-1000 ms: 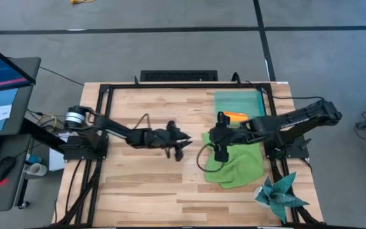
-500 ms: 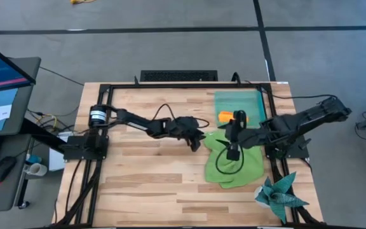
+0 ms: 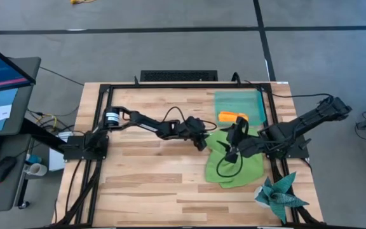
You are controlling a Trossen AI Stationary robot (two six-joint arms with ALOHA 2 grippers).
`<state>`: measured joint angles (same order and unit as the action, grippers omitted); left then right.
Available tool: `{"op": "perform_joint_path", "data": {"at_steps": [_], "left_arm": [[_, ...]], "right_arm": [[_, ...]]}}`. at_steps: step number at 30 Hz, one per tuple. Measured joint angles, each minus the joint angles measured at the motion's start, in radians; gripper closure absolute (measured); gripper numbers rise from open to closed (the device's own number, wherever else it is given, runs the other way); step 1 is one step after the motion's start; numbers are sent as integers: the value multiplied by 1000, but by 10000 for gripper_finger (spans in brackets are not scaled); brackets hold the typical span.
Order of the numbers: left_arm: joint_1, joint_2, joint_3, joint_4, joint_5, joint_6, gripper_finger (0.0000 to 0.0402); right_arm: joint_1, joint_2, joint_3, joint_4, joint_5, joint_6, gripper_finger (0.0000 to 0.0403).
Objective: Roll microfiber towels into tight, uniform cylinder then place into a basket
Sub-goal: Fold the green towel
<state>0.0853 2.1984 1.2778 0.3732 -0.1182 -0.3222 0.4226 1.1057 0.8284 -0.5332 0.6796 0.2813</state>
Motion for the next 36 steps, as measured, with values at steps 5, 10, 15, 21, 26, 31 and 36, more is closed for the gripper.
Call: {"op": "perform_joint_path", "data": {"at_steps": [5, 10, 15, 21, 26, 31, 36], "left_arm": [[0, -5, 31, -84, -58, 40, 297], [-3, -4, 43, -227, -5, 29, 297], [-11, -8, 45, -258, -2, 25, 297], [-17, -7, 44, -274, -9, 23, 297], [-8, -12, 49, -390, -50, 3, 304], [-8, -10, 44, -383, -19, 87, 339], [-26, -7, 42, -357, 21, 118, 392]], "right_arm": [[23, 0, 1, 31, -3, 21, 147], [50, 0, 1, 26, -5, 82, 147], [58, 1, 1, 26, -5, 113, 147], [60, 16, 1, 18, -4, 156, 147], [64, 48, 0, 6, -9, 160, 147], [54, 64, 1, -5, -4, 138, 147], [29, 58, 1, -1, -1, 131, 147]]}}
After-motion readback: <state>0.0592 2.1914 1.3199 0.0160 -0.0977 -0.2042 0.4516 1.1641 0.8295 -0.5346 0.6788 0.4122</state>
